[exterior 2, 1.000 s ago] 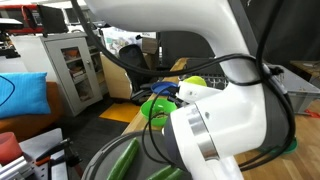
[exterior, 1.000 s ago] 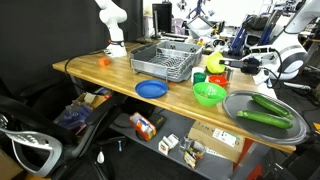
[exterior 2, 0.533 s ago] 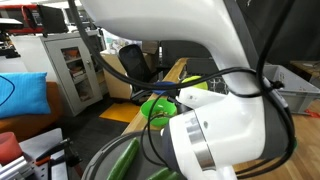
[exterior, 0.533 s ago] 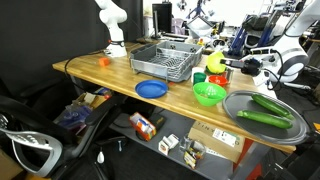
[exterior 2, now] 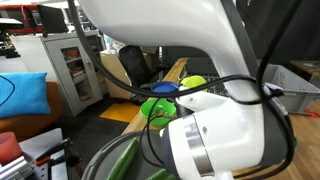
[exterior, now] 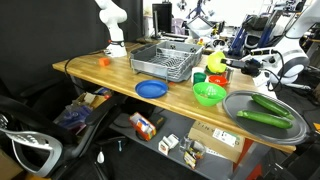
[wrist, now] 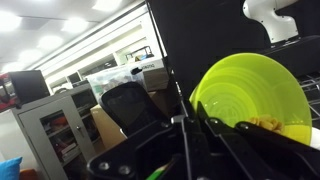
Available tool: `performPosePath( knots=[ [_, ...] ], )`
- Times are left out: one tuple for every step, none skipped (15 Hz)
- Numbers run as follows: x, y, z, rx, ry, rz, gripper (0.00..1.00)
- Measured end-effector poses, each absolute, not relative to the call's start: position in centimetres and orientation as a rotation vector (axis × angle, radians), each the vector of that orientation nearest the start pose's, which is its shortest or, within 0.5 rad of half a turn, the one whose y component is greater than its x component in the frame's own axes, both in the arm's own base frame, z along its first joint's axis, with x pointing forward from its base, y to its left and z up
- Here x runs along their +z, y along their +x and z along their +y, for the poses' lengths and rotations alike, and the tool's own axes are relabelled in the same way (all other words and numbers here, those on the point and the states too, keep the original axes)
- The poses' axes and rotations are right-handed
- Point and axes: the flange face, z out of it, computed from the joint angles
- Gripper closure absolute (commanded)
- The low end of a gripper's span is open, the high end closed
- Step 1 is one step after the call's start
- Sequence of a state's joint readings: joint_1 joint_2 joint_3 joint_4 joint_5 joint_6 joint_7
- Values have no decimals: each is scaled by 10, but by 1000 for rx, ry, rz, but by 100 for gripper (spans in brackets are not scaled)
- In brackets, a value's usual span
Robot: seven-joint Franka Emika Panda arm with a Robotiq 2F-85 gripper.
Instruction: Pour the contents from yellow bowl into the orange bowl
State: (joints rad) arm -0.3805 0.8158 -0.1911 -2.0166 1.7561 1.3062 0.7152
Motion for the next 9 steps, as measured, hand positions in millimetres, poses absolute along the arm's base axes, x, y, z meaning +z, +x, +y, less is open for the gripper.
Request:
performPosePath(
  knots=[
    [91,501,-176,1112,-435,1422,99],
    [90,500,-176,1117,-432,1418,99],
    [90,500,-176,1120,-429,1417,99],
    [90,500,-176,1122,-427,1416,99],
    [90,499,-176,1123,-426,1416,99],
    [90,499,-176,1123,-425,1416,99],
    [90,499,-176,1124,-424,1416,99],
    [89,499,-176,1126,-422,1416,99],
    [89,499,-176,1128,-420,1417,99]
  ],
)
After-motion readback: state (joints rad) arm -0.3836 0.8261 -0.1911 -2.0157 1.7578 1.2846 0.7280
